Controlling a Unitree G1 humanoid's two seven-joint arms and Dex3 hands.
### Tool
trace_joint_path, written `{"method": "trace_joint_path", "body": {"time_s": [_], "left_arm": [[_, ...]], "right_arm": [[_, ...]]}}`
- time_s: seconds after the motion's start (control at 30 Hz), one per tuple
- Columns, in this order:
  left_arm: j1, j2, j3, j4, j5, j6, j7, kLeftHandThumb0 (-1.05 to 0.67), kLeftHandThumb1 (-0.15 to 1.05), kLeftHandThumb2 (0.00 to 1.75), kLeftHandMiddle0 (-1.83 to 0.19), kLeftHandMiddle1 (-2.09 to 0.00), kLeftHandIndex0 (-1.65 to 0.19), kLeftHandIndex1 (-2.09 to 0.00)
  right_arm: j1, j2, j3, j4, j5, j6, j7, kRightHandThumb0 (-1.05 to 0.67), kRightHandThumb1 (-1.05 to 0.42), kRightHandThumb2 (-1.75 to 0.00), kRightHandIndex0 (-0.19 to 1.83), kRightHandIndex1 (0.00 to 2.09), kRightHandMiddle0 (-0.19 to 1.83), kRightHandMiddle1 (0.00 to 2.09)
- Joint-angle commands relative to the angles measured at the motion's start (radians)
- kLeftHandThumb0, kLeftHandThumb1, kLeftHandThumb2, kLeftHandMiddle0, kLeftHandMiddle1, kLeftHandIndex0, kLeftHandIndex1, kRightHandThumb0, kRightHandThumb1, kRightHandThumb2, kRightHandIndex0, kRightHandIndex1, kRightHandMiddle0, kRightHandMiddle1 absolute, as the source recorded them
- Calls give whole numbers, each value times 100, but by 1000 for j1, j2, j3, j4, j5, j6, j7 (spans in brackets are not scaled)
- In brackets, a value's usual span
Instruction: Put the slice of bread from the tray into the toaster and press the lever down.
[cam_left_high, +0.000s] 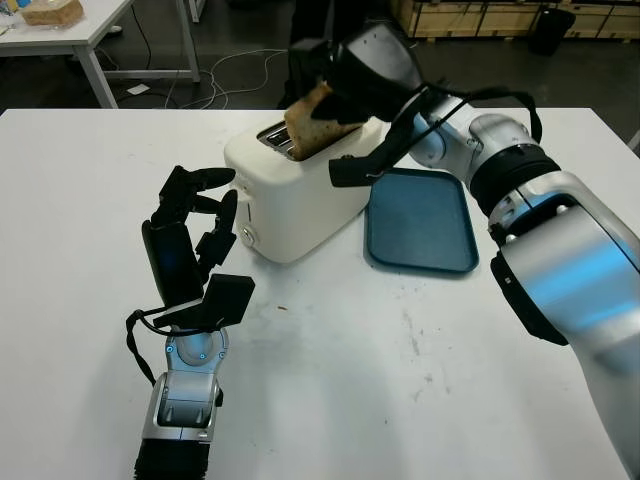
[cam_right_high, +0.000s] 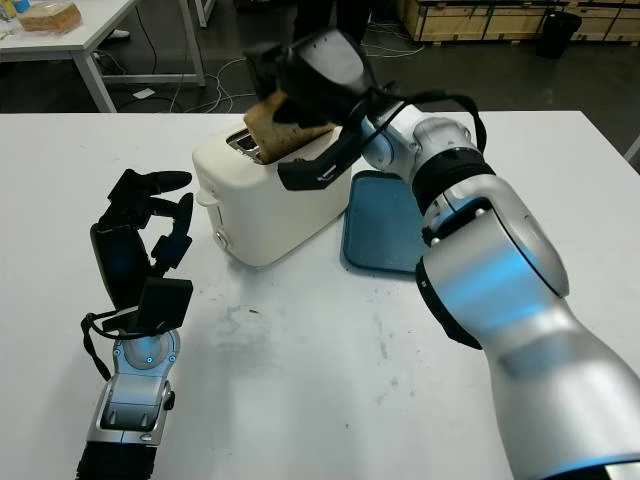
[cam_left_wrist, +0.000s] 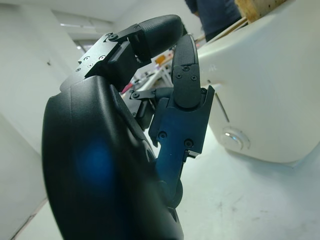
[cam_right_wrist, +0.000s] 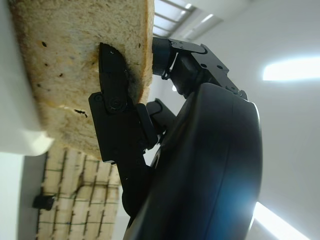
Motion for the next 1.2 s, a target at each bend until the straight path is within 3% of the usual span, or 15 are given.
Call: {"method": "trace_joint_path", "body": {"time_s": [0.0, 0.3, 0.4, 0.43, 0.47, 0.5, 0.57, 0.67, 0.8, 1.17], "left_arm": [[9, 0, -3, 2, 2, -9, 6, -35, 92, 27, -51, -152, -63, -95], [7, -5, -5, 6, -7, -16, 7, -34, 92, 26, -51, -156, -63, -95], [8, -4, -5, 5, -9, -15, 5, -33, 92, 26, -51, -156, -64, -95], [9, -4, -5, 4, -8, -14, 3, -33, 92, 26, -50, -156, -63, -95], [9, -3, -5, 3, -9, -14, 3, -33, 92, 26, -50, -156, -63, -95], [10, -3, -4, 3, -9, -14, 2, -33, 92, 26, -50, -156, -63, -95], [8, -1, -3, 7, -15, -20, 0, -33, 92, 26, -50, -156, -63, -96], [8, 0, -5, 8, -17, -17, -3, -33, 92, 26, -50, -157, -63, -96], [9, 0, -7, 9, -14, -15, 1, -33, 92, 25, -49, -156, -63, -97], [11, -1, -12, 4, 5, 1, 8, -36, 92, 26, -52, -154, -63, -96]], "right_arm": [[24, 12, -31, -2, 51, -10, 33, -39, -92, -33, 93, 175, 69, 175], [46, 23, -101, -6, 124, 4, 105, -42, -92, -42, 90, 175, 68, 175], [34, 16, -80, -8, 98, 22, 100, -47, -92, -44, 90, 175, 68, 175], [22, 8, -58, -8, 76, 34, 105, -54, -92, -44, 81, 174, 62, 168], [6, -1, -32, -9, 51, 50, 120, -67, -92, -44, 58, 150, 52, 131], [-6, -7, -12, -9, 34, 63, 134, -74, -92, -44, 46, 122, 51, 92], [-25, -16, 5, -10, 23, 83, 158, -84, -92, -41, 28, 80, 49, 34], [-42, -27, 13, -13, 18, 109, 148, -86, -92, -38, 7, 65, 40, 9], [-56, -44, 11, -13, 21, 133, 139, -81, -92, -32, 0, 59, 37, 4], [-69, -76, -10, -14, 48, 169, 182, -78, -92, -35, 0, 32, 23, 0]]}}
